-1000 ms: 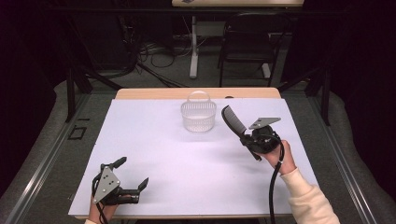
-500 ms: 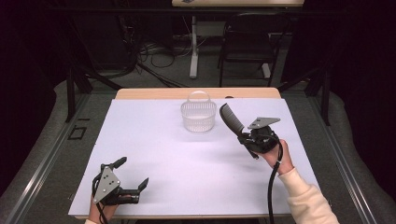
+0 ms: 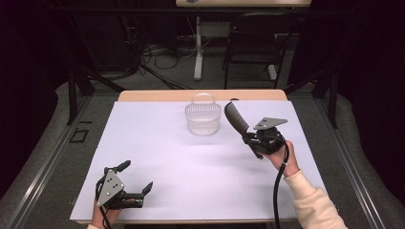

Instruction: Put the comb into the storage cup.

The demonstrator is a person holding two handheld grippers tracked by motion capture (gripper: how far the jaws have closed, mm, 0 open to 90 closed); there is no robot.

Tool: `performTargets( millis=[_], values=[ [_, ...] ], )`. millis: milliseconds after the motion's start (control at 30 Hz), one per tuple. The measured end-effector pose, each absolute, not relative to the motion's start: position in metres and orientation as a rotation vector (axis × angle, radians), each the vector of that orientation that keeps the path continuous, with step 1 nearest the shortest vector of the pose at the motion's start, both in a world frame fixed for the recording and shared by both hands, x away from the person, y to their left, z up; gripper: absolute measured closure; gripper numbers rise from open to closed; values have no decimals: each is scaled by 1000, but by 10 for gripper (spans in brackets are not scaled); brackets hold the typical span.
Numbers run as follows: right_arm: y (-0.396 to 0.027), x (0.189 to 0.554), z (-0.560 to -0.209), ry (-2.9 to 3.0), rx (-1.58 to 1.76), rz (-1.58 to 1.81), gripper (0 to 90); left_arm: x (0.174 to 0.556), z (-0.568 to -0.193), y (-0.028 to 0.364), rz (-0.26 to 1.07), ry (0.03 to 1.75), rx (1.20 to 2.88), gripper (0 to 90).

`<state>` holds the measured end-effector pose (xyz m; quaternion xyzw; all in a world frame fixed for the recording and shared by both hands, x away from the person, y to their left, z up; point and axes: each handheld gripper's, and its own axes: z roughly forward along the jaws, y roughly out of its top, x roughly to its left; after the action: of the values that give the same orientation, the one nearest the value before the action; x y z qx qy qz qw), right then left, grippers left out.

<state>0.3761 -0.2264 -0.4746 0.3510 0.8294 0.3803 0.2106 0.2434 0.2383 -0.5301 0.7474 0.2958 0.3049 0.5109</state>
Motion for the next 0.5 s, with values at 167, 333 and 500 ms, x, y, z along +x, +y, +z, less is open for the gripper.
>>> performTargets(
  millis=[167, 333, 500],
  values=[
    [-226, 377, -474, 2293, 973, 1068, 728, 244, -530, 238, 734, 716, 1805, 0],
    [-226, 377, -474, 2280, 979, 1073, 728, 244, -529, 237, 736, 713, 1798, 1],
    [-225, 377, -470, 2266, 967, 1086, 728, 246, -531, 236, 727, 709, 1805, 0]
  ],
)
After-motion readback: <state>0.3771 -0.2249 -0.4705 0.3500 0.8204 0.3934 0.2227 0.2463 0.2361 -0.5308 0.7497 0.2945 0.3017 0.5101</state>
